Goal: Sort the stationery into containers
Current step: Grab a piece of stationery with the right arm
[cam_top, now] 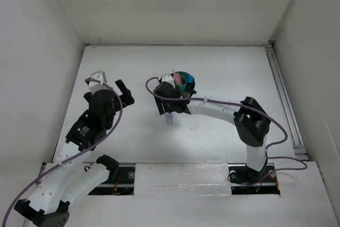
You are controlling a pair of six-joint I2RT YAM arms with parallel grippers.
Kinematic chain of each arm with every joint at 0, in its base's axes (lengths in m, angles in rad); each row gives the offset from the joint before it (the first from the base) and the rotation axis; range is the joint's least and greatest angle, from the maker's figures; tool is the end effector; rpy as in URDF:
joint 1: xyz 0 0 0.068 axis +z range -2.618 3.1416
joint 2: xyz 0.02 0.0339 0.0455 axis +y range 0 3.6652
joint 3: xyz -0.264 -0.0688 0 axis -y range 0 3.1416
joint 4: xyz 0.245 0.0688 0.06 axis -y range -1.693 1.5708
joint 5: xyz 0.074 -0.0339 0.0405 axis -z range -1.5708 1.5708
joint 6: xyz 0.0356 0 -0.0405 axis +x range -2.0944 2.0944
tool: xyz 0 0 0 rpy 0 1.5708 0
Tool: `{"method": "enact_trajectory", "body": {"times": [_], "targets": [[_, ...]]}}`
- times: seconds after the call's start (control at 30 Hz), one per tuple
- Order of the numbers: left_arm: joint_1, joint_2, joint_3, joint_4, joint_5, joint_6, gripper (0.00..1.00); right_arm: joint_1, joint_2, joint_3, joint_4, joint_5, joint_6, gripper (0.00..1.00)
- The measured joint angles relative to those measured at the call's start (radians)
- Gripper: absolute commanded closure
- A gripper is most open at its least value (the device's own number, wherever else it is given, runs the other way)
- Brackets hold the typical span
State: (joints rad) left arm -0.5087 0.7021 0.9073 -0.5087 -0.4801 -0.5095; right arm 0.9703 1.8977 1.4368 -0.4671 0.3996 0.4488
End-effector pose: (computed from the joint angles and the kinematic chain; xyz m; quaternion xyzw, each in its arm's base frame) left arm 0.1362 -0.0571 0.3611 -0.1411 0.7827 -0.1130 0.5956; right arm 0.2459 0.3345 0.2228 -0.1792 0.9146 0.0588 0.3576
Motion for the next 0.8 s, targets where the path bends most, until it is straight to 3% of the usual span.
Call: {"method": "enact_trajectory", "body": {"times": [0.17,0.63,0.7,0.8], "targets": [[0.0,-0.016,0.0,-0.006,0.001,0.0,0.0,0.0,0.093,0.085,-0.012,-0.001,-0.002,0.28],[0.0,-0.041,0.0,-0.006,0.001,0.0,0.0,0.0,0.192,0.089,-0.018,-0.034,-0.007,0.36],[0.0,-0.043,0.0,-0.006,0.001,0.0,0.0,-0.002,0.199,0.091,-0.012,-0.047,-0.008,0.38],[0.0,-0.043,0.0,-0.006,0.001,0.0,0.0,-0.004,0.209,0.103,-0.006,-0.068,-0.014,0.51]]}}
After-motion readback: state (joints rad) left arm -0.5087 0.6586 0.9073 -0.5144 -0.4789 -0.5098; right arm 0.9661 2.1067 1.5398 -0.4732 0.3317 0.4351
